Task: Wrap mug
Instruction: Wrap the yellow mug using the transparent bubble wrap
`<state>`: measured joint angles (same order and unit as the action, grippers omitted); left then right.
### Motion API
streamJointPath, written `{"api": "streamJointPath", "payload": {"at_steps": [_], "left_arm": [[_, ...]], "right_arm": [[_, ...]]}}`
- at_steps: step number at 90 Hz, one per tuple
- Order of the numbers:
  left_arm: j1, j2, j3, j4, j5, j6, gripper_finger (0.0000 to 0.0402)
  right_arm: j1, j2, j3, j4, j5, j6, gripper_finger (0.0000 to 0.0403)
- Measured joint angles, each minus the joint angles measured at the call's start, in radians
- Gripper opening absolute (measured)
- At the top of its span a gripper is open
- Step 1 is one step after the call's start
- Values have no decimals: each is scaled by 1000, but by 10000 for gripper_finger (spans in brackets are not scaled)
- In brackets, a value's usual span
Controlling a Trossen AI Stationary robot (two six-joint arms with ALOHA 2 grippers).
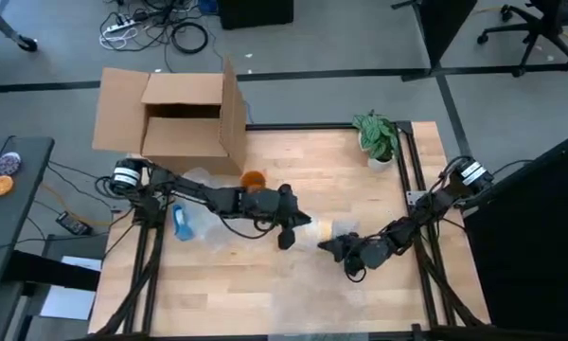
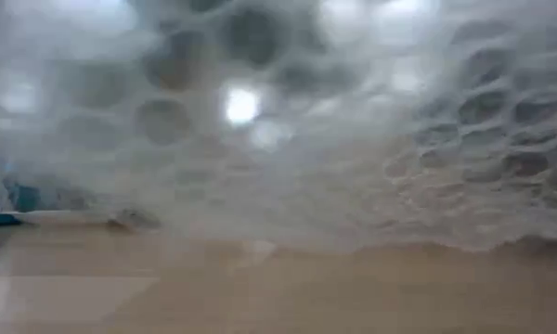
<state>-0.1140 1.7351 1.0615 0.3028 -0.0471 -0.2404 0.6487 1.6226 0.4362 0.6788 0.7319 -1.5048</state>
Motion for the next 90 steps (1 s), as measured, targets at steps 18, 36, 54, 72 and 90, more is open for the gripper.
{"api": "streamJointPath", "payload": {"at_steps": [18,36,54,72,90], "left_arm": [[-29,0,0,1,-13,-5,19],[-50,7,0,7,-38,-5,19],[-59,37,0,6,-90,5,19],[-71,65,0,9,-128,23,19],[-82,78,1,9,-129,22,19]], "right_arm": [[57,-2,1,25,34,250,246],[127,-3,2,27,154,423,287],[170,-4,2,26,198,817,300],[217,-6,3,116,278,1009,300],[268,-9,4,206,294,1138,301]]}}
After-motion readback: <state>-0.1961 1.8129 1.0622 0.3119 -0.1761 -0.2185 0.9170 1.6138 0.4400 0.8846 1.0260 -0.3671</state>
